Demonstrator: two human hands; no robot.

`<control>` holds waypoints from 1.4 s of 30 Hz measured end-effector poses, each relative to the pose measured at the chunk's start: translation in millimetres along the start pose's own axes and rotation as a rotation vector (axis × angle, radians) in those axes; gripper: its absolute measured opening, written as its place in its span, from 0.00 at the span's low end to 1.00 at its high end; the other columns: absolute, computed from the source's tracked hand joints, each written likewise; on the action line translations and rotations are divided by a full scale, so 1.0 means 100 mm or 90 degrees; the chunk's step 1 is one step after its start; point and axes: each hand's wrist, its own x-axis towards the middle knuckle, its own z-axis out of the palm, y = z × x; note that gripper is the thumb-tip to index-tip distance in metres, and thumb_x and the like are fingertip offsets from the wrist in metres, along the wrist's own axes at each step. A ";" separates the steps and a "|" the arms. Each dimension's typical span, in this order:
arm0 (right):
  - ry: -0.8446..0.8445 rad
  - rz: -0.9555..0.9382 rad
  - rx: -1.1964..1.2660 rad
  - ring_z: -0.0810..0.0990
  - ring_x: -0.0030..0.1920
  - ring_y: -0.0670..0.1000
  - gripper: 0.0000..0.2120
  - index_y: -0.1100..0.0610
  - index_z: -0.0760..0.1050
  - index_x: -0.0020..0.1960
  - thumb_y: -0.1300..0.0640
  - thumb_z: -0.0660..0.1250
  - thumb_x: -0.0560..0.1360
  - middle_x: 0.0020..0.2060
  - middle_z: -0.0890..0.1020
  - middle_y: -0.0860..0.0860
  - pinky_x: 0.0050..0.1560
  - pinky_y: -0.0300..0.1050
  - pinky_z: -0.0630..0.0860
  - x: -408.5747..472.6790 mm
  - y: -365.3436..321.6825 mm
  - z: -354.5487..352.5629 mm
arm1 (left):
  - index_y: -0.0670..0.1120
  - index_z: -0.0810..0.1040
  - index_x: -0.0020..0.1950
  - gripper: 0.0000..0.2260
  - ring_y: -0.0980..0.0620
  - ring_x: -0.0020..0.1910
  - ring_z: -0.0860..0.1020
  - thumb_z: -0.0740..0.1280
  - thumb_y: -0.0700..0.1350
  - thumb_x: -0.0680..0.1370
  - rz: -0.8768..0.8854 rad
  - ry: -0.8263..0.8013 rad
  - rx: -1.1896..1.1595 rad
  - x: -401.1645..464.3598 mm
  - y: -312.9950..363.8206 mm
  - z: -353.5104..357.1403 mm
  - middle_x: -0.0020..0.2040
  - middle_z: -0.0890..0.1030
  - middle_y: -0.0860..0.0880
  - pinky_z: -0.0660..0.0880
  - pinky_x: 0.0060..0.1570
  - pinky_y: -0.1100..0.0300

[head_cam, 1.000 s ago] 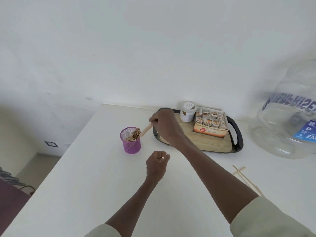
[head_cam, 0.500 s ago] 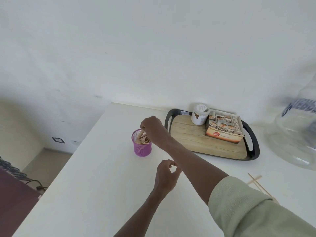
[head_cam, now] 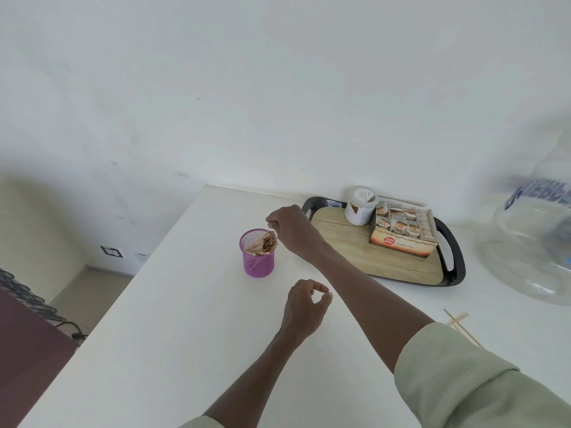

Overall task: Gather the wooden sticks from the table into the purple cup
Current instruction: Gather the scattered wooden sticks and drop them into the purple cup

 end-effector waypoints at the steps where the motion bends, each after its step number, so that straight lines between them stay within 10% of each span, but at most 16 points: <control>1: 0.017 0.004 0.012 0.54 0.33 0.53 0.22 0.53 0.54 0.29 0.74 0.59 0.69 0.26 0.56 0.51 0.32 0.47 0.55 -0.05 0.03 -0.02 | 0.60 0.71 0.39 0.08 0.58 0.48 0.74 0.69 0.53 0.74 0.003 -0.001 0.002 -0.01 0.03 0.02 0.51 0.80 0.55 0.70 0.47 0.63; 4: 0.035 0.010 0.038 0.61 0.29 0.54 0.16 0.60 0.72 0.29 0.69 0.62 0.75 0.24 0.67 0.53 0.33 0.48 0.64 -0.27 0.12 -0.12 | 0.59 0.73 0.41 0.06 0.58 0.48 0.75 0.69 0.52 0.75 0.012 -0.008 0.006 -0.04 0.11 0.07 0.51 0.80 0.55 0.68 0.45 0.65; 25: 0.105 0.170 0.087 0.83 0.43 0.59 0.08 0.69 0.81 0.45 0.68 0.63 0.75 0.39 0.85 0.60 0.49 0.54 0.79 -2.29 1.64 -0.95 | 0.50 0.79 0.52 0.07 0.55 0.48 0.79 0.69 0.49 0.76 0.054 -0.198 0.139 -0.48 0.77 1.31 0.54 0.80 0.54 0.77 0.49 0.59; 42: -0.185 0.604 -0.018 0.81 0.54 0.58 0.20 0.60 0.75 0.54 0.54 0.77 0.69 0.52 0.82 0.56 0.49 0.47 0.75 -3.78 2.92 -1.17 | 0.50 0.61 0.78 0.46 0.50 0.77 0.56 0.79 0.57 0.64 0.465 -0.335 0.448 -0.68 0.95 2.32 0.78 0.61 0.51 0.65 0.71 0.52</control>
